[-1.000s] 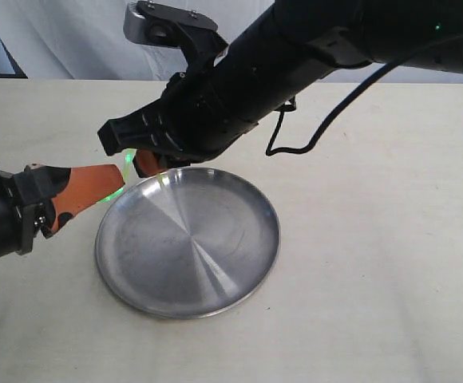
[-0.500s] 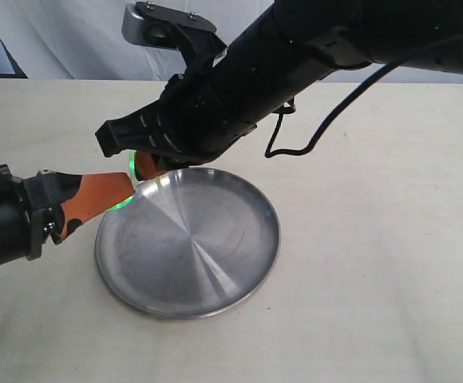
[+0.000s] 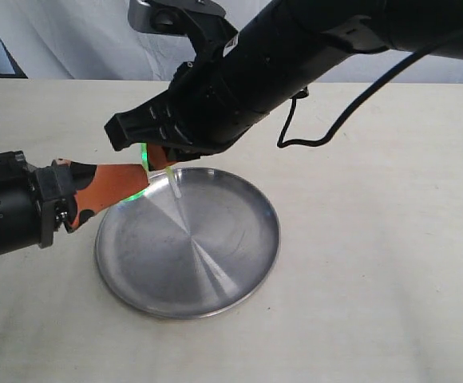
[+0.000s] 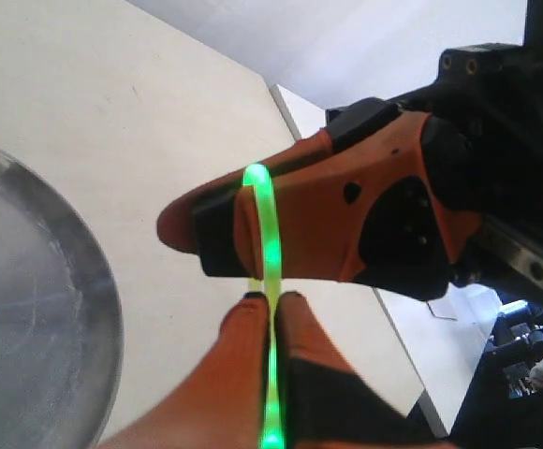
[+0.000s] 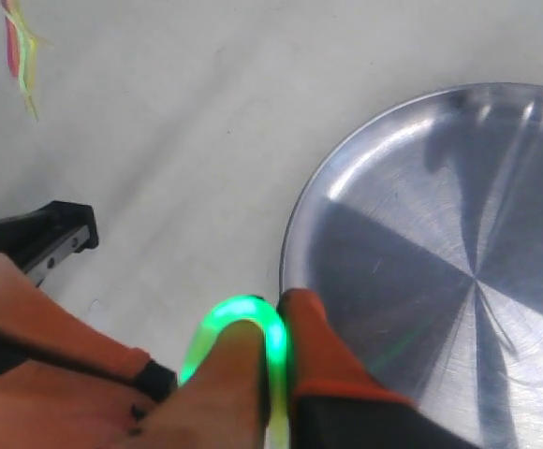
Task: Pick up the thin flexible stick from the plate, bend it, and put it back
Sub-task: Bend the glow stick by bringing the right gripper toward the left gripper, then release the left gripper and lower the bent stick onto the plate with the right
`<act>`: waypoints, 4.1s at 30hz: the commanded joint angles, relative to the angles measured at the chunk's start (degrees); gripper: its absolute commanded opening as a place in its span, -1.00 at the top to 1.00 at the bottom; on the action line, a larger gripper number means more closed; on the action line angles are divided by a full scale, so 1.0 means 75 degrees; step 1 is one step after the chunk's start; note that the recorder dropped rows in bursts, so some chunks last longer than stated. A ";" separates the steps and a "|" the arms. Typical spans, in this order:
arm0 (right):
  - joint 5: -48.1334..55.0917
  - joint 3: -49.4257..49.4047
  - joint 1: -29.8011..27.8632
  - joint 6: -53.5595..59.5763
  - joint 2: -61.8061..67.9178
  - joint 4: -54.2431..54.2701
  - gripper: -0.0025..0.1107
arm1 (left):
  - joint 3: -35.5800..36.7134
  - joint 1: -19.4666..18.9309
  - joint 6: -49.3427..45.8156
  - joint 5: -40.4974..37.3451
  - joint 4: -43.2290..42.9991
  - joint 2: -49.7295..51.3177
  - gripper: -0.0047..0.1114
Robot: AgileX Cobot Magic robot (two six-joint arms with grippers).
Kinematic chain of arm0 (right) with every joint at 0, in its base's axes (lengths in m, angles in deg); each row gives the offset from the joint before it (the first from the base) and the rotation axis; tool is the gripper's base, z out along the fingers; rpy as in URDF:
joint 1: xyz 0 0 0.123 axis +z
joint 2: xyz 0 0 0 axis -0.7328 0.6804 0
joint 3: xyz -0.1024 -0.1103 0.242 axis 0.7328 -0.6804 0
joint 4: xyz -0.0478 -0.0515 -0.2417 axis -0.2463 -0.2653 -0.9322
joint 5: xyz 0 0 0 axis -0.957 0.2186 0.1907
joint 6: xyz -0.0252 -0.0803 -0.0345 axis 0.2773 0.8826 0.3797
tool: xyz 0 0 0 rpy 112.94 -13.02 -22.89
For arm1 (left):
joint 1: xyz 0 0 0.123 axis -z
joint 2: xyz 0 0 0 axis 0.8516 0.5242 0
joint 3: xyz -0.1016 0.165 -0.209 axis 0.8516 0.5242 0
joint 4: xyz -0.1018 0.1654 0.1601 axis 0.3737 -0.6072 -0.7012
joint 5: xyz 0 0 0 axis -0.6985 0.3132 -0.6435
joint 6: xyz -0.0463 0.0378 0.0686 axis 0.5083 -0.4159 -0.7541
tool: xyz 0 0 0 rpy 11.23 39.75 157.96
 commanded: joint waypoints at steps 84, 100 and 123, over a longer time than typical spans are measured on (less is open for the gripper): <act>-0.2584 0.0100 0.0053 -0.0618 -0.0227 0.5021 0.97 | -0.0569 0.0097 -0.0112 -0.0293 -0.1638 0.0493 0.92; -0.2469 0.0100 0.0053 -0.0462 -0.0159 0.2767 0.97 | -0.0569 0.0097 0.0950 0.0002 -0.2006 0.0493 0.87; -0.2108 0.0100 -0.0593 -0.3385 -0.0021 -0.1612 0.97 | -0.0569 0.0083 0.2802 -0.0107 -0.4191 0.0243 0.13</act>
